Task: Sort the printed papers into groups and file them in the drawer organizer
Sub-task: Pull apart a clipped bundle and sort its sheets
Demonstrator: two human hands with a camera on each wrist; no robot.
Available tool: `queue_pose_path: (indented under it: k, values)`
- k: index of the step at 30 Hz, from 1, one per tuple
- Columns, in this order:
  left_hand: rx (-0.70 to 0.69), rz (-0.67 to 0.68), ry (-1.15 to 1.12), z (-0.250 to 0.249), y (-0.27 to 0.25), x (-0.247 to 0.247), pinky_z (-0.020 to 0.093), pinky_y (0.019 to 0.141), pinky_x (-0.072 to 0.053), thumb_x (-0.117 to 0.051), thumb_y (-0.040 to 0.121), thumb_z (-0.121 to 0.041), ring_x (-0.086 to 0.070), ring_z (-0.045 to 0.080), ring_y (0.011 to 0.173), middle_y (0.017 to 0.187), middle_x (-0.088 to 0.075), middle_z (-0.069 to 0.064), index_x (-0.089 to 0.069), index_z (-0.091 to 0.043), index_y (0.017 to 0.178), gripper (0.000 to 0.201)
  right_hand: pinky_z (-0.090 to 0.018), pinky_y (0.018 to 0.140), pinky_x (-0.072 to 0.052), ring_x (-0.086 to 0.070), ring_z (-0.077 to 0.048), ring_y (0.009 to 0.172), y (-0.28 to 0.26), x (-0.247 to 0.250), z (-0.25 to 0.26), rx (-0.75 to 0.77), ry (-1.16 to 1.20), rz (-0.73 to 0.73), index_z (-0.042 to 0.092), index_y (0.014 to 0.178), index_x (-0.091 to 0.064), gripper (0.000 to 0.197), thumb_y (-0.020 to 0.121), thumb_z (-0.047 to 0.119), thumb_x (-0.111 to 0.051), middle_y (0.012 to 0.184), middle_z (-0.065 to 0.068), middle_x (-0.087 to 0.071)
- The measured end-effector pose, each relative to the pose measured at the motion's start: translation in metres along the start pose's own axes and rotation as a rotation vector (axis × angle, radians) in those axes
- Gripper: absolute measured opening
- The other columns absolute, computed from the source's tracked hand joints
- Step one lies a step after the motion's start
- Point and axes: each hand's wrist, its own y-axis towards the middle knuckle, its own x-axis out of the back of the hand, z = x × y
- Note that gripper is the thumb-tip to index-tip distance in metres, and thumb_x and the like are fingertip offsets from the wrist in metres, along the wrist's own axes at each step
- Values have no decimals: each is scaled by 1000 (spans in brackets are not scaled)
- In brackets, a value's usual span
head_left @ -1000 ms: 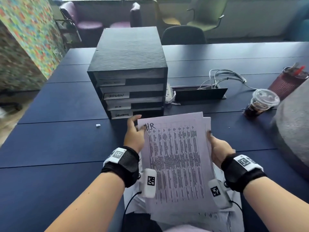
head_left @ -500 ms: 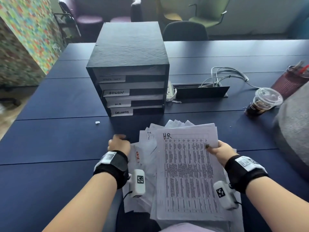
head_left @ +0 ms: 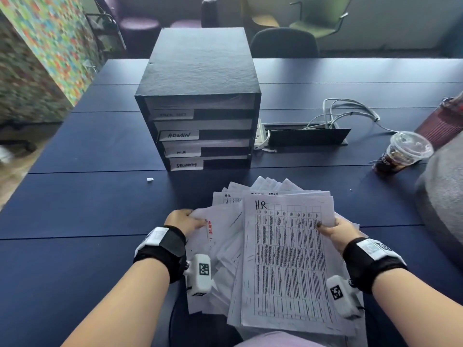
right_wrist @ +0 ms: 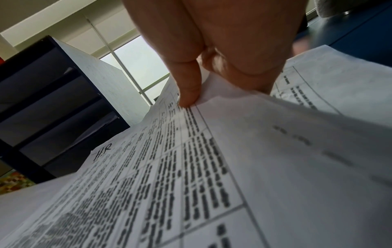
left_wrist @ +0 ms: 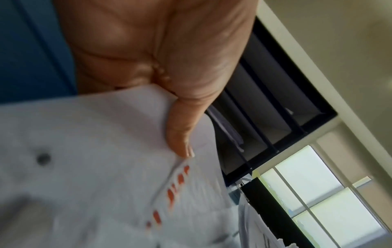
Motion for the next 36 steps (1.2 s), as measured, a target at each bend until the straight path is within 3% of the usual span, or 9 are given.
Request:
queue_pose_path:
  k: [4,7,12,17,20,25,29,32,36]
  values:
    - [-181,-141,169,-24,-7,22,29,57,-35,-70,81,-22,-50,26,70,72,-57,10,-62,-4,77,20,-45,96,-45,-64,-29,96,12,4,-15,0,13,14,17,87,-64,83,24,68,-82,96,-9,-71]
    - [-282,-317,227,-55,-20,45,27,64,-35,-62,85,-23,-51,27,75,77,-56,9,-63,-10,86,13,-51,100,-42,-62,-33,102,1,1,-2,-7,-37,-14,18,85,-63,21,72,20,-79,97,-12,-69]
    - [-709,-473,-132,-94,-43,72,16,63,-40,-63,81,-7,-52,-1,64,68,-63,-8,-65,-15,75,10,-49,101,-41,-61,-32,102,-3,-1,1,0,-26,-16,17,86,-62,15,80,5,-68,96,-13,-67]
    - [-988,-273,-384,-123,-78,72,13,75,-43,-67,79,1,-60,-2,77,75,-67,-22,-63,-27,74,29,-36,94,-41,-54,-25,97,-7,0,4,-27,81,-5,-11,115,-55,33,82,-7,-61,106,-22,-61]
    - [-1030,9,-351,-117,-75,63,23,89,-49,-70,73,8,-66,13,95,87,-72,-11,-68,-21,76,30,-22,73,-47,-56,-22,80,-6,0,2,-50,129,-37,-8,112,-55,29,84,-10,-58,79,-10,-68]
    - [-617,196,-236,-74,-43,35,23,97,-46,-68,76,10,-61,8,106,115,-63,-10,-70,-31,61,43,-32,79,-53,-67,-21,91,3,10,-12,-85,272,-47,18,89,-64,9,85,26,-63,108,-19,-67]
    - [-232,78,-511,-42,-25,12,33,70,-57,-49,89,11,-63,27,81,98,-61,12,-63,-19,79,34,-34,56,-58,-68,-27,64,-10,15,0,-108,200,-41,15,80,-66,19,85,4,-52,74,-10,-67]
    - [92,55,-708,-27,-19,2,40,56,-56,-38,100,-13,-62,30,69,86,-61,15,-49,-11,100,11,-30,42,-53,-61,-18,44,-10,9,0,-123,229,16,10,87,-61,32,83,-18,-47,56,-5,-67]
    - [133,196,-576,-11,-12,-7,38,59,-59,-56,94,-31,-65,31,78,98,-66,18,-56,-6,106,28,-29,41,-53,-62,-18,43,-14,8,7,-104,285,36,9,84,-61,32,83,-19,-45,54,-4,-67]
